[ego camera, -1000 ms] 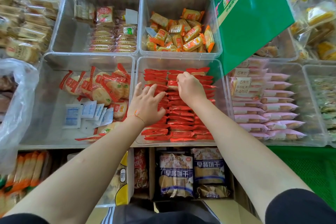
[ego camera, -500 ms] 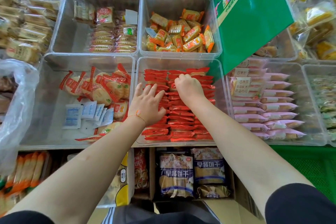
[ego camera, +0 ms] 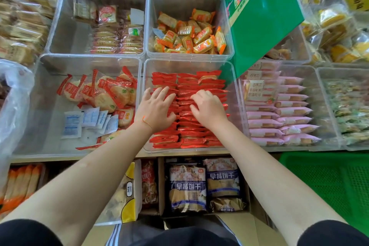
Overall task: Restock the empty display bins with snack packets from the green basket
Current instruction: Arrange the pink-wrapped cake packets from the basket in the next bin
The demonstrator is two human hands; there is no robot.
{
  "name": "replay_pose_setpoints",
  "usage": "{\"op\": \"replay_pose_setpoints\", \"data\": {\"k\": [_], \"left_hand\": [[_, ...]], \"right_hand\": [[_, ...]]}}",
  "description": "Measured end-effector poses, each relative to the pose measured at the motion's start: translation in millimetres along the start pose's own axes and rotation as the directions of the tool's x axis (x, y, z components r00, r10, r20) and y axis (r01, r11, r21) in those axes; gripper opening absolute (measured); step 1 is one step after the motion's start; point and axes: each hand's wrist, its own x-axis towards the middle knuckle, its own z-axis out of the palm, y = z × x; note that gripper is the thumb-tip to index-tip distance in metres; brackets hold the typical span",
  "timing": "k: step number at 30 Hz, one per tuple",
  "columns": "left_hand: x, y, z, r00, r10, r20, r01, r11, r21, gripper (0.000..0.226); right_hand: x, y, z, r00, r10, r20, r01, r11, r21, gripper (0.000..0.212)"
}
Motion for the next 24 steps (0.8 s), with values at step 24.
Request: {"op": "replay_pose_setpoints", "data": {"k": [24], "left_hand": [[-45.3, 9.9, 2.4, 0.992, 0.027, 0.124, -0.034, 0.998, 0.051, 0.019]], "right_hand": [[-40.4, -33.0, -25.9, 0.939, -0.001, 0.345, -0.024, 0.997, 0.068, 0.023]]}}
